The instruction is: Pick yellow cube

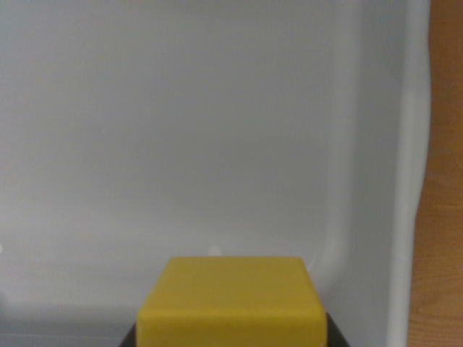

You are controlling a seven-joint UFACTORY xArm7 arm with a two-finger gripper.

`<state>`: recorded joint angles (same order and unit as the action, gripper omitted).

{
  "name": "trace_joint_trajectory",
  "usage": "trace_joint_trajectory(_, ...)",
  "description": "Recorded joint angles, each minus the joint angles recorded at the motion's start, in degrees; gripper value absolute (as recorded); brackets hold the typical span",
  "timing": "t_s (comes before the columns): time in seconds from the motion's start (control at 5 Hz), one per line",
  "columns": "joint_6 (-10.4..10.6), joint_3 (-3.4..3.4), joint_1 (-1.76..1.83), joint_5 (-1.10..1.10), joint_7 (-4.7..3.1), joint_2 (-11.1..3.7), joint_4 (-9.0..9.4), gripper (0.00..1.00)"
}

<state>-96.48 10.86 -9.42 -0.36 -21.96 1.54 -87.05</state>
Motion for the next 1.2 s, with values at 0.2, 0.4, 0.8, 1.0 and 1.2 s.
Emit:
trace_joint_trajectory(0.2,0.00,0.00,0.00,0.00,0.00,0.00,0.00,1.00)
trace_joint_trajectory(0.4,-1.32,0.01,0.02,-0.10,0.07,0.40,-0.93,1.00)
trace_joint_trajectory(0.8,-1.32,0.01,0.02,-0.10,0.07,0.40,-0.93,1.00)
trace_joint_trajectory(1.0,-2.38,0.03,0.04,-0.18,0.13,0.72,-1.67,1.00)
trace_joint_trajectory(1.2,-2.38,0.03,0.04,-0.18,0.13,0.72,-1.67,1.00)
